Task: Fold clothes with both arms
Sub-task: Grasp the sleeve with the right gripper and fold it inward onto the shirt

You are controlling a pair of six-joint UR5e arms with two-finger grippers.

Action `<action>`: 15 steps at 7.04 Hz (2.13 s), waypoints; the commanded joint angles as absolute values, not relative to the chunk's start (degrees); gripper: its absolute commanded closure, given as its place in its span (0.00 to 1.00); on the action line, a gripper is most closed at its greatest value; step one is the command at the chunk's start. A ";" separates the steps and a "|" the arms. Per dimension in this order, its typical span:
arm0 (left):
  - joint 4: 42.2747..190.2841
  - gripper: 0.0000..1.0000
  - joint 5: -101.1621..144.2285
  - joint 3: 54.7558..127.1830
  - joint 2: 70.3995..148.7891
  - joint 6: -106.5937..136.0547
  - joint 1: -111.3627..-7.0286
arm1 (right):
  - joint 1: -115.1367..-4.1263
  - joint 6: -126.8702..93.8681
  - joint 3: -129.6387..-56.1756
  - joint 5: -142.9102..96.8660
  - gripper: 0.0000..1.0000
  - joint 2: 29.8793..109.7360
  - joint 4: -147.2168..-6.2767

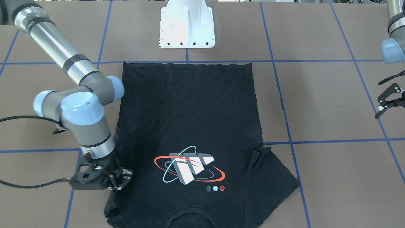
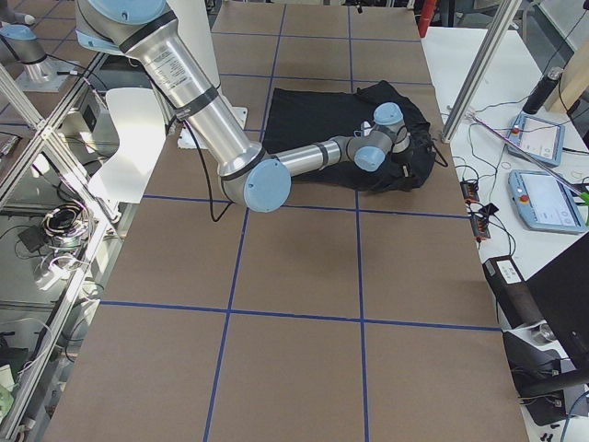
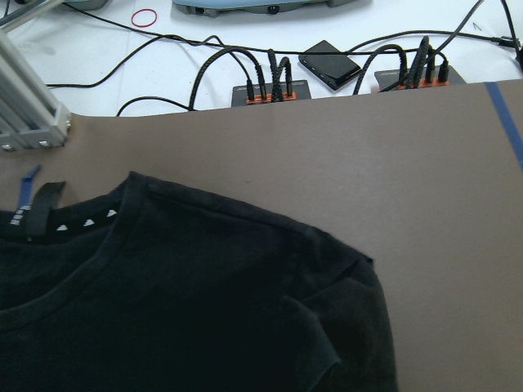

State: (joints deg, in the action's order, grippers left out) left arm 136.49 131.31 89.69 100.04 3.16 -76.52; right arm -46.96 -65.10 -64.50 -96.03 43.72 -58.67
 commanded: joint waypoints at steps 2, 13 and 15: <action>136.49 0.00 131.31 89.47 100.37 3.16 -76.46 | -42.72 -69.52 -60.14 -90.62 1.00 38.07 -63.46; 136.49 0.00 123.98 81.34 110.35 20.26 -70.34 | -51.65 -57.89 -76.65 -109.02 0.00 46.97 -72.99; 139.63 0.00 116.49 74.83 115.65 27.30 -64.28 | -56.14 -48.83 -89.32 -114.93 0.00 58.65 -76.46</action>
